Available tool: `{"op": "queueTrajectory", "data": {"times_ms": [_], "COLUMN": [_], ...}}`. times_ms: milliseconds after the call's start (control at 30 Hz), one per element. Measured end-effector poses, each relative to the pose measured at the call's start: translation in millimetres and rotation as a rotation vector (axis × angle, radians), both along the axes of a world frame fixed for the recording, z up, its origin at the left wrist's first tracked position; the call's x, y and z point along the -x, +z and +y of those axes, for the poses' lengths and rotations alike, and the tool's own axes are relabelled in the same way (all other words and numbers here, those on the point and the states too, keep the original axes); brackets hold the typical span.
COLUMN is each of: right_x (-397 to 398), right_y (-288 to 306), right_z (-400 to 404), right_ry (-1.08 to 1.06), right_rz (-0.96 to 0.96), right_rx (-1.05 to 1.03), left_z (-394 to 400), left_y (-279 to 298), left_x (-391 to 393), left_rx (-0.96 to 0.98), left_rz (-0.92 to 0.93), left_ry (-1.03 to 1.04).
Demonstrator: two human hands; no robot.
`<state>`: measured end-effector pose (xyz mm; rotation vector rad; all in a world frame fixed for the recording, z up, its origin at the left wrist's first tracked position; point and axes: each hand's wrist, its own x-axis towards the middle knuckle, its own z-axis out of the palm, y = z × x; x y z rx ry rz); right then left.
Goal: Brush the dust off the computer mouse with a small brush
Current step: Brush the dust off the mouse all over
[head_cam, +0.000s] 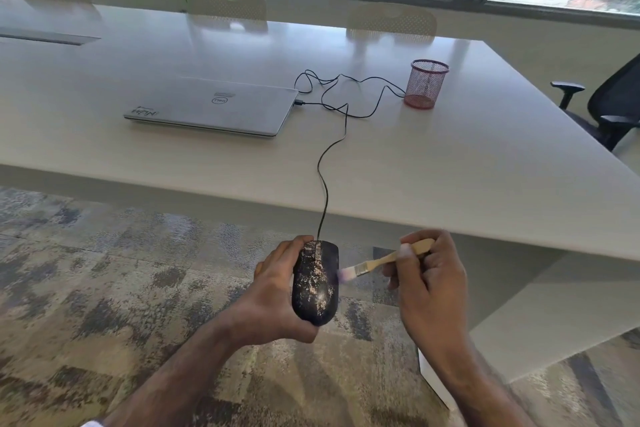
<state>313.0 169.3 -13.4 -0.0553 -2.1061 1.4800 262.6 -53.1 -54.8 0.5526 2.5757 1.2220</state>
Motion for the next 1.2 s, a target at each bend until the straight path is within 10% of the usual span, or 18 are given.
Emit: {"op": "queueTrajectory", "data": {"times_ms": [1200], "right_x": [-12.0], "right_y": [0.2], "right_z": [-5.1], "right_ry": [0.165], "right_rz": [0.115], "right_rx": [0.031], "left_z": [1.4], "left_y": [6.8], "left_x": [-0.6], "left_rx": [-0.020], "left_rz": [-0.059], "left_ry": [0.020]}}
